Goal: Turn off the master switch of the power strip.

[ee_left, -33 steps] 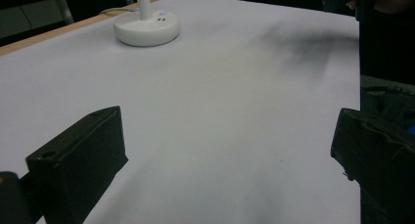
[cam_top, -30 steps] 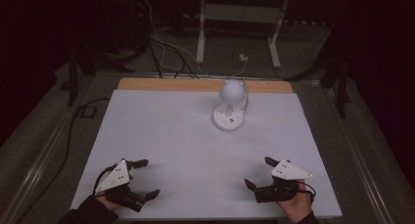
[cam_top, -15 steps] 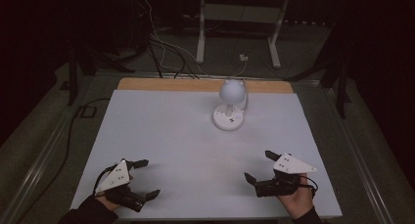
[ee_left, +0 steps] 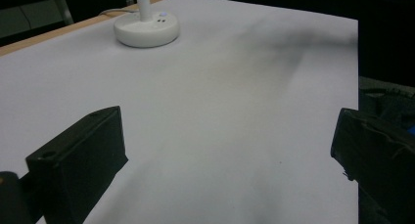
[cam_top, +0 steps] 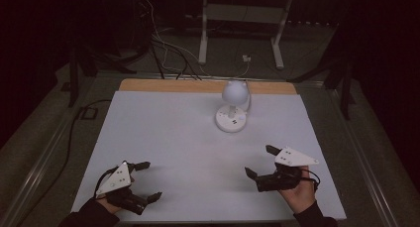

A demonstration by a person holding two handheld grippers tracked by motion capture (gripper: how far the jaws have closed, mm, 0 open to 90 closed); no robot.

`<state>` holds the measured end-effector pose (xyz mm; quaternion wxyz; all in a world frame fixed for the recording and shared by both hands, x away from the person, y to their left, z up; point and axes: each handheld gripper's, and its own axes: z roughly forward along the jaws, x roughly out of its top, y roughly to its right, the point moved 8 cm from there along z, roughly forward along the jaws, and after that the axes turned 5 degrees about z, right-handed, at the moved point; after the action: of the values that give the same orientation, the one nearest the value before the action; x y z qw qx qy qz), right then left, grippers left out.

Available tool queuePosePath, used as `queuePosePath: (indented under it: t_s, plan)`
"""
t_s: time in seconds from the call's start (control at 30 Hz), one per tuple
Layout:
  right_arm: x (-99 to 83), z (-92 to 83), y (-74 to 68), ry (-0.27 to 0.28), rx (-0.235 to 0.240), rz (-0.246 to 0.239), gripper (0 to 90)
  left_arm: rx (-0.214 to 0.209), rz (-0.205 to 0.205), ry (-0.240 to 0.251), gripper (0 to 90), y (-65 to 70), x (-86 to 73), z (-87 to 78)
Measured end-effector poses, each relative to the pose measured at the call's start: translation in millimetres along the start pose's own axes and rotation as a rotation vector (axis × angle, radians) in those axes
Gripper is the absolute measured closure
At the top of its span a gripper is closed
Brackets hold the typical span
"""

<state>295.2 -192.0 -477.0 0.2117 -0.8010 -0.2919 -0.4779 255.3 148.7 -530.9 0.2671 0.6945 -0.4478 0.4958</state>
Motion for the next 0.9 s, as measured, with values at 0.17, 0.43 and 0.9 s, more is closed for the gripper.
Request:
queuePosePath:
  t_s: [0.17,0.43,0.9]
  plan:
    - [4.6,2.1,0.0,0.009,0.001,-0.004,0.0,0.000,-0.004,0.002,0.4,-0.1,0.2,-0.1]
    - [15.2,3.0,2.9,0.020,-0.001,-0.007,0.0,-0.005,0.000,0.001,0.4,0.5,0.3,0.5]
    - [38.7,11.2,17.4,0.036,-0.020,0.000,0.0,-0.006,-0.008,-0.003,0.4,0.3,0.1,0.2]
